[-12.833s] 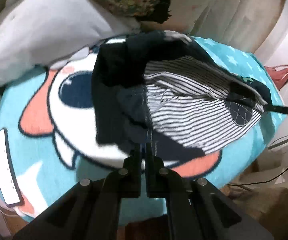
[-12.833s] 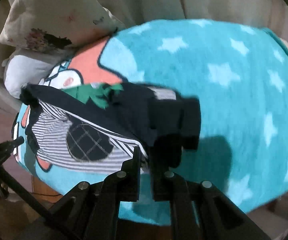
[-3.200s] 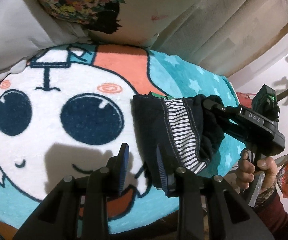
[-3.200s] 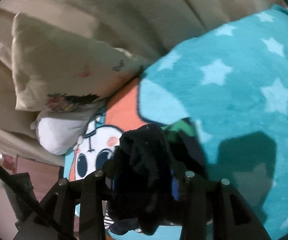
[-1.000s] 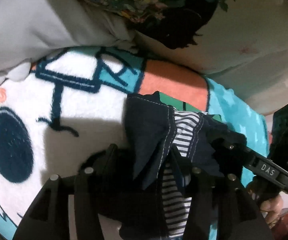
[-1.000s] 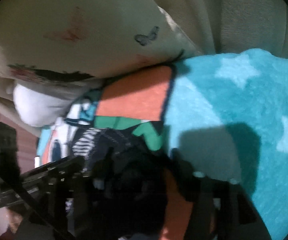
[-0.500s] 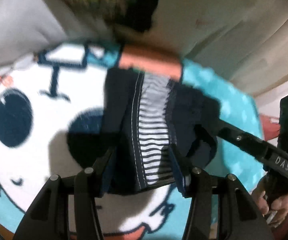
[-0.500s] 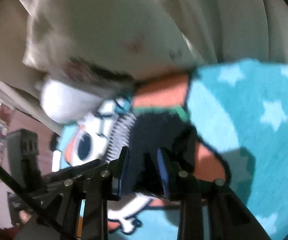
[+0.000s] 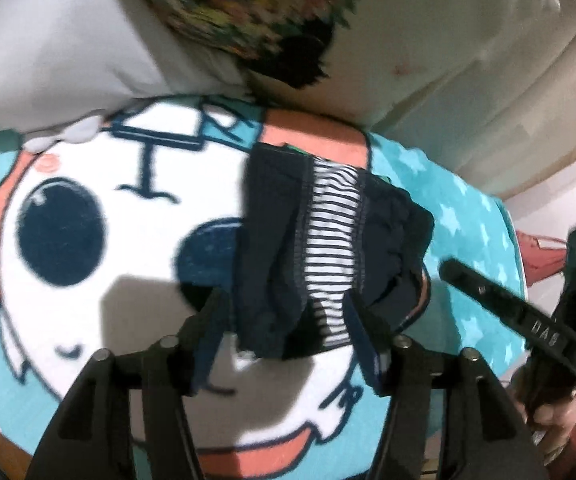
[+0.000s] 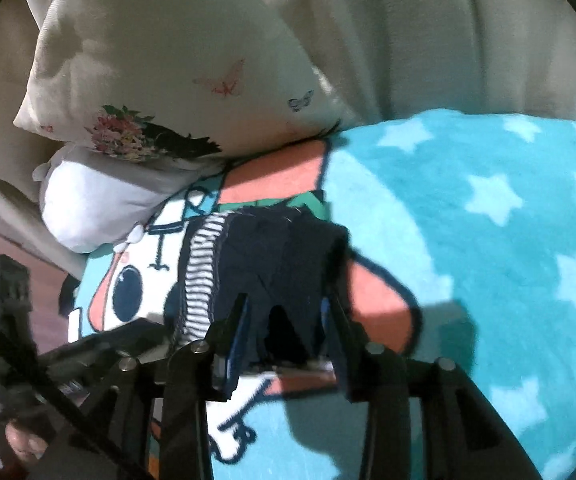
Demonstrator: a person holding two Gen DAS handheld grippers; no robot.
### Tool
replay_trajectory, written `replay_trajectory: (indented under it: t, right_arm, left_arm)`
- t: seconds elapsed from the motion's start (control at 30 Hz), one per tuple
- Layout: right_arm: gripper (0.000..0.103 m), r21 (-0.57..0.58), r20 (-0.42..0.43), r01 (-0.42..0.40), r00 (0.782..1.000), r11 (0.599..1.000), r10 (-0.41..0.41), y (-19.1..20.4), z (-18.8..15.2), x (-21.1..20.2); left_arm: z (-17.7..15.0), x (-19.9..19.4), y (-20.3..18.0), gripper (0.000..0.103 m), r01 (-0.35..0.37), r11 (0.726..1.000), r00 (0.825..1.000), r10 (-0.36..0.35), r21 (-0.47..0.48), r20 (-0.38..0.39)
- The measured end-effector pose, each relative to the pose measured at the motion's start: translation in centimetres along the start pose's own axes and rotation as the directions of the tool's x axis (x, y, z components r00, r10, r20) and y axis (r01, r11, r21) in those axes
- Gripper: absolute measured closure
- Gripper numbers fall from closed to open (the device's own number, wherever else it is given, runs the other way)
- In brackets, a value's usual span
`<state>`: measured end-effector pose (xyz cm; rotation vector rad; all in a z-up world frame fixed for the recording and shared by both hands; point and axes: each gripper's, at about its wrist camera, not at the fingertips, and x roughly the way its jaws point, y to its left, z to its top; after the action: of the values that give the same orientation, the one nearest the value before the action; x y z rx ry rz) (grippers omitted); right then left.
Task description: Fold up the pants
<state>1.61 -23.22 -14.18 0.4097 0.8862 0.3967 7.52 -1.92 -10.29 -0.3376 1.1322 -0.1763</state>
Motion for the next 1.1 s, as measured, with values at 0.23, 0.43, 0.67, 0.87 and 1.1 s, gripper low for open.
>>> replay_trajectory:
  t: [0.23,0.43,0.67,0.87,1.1]
  right_arm:
    - [0.051,0.030,-0.027,0.127,0.992,0.991,-0.126,2.5,-4.4,0.3]
    - [0.046,-0.022,-0.044,0.180,0.982,0.983,-0.181,6.9,-7.4,1.6]
    - [0.040,-0.026,-0.039,0.204,0.978,0.979,-0.205,10.3,-9.7,2.5]
    - [0.036,-0.029,-0.026,0.229,0.973,0.973,-0.230,12.0,-10.6,2.1]
    - [0.035,-0.005,-0.013,0.272,0.962,0.962,-0.272,12.0,-11.4,0.9]
  left_arm:
    - [-1.5,-3.0,1.3,0.043,-0.096,0.992,0.993,0.090,0.083,0.074]
    - [-3.6,-4.7,2.9,0.041,-0.100,0.983,0.994,0.090,0.153,0.066]
    - [-5.1,-6.1,6.0,0.038,-0.113,0.980,0.992,0.104,0.161,0.065]
    - [-5.4,-7.6,7.5,0.035,-0.128,0.980,0.990,0.116,0.152,0.086]
    - [-5.5,-7.6,6.7,0.033,-0.122,0.974,0.991,0.109,0.192,0.073]
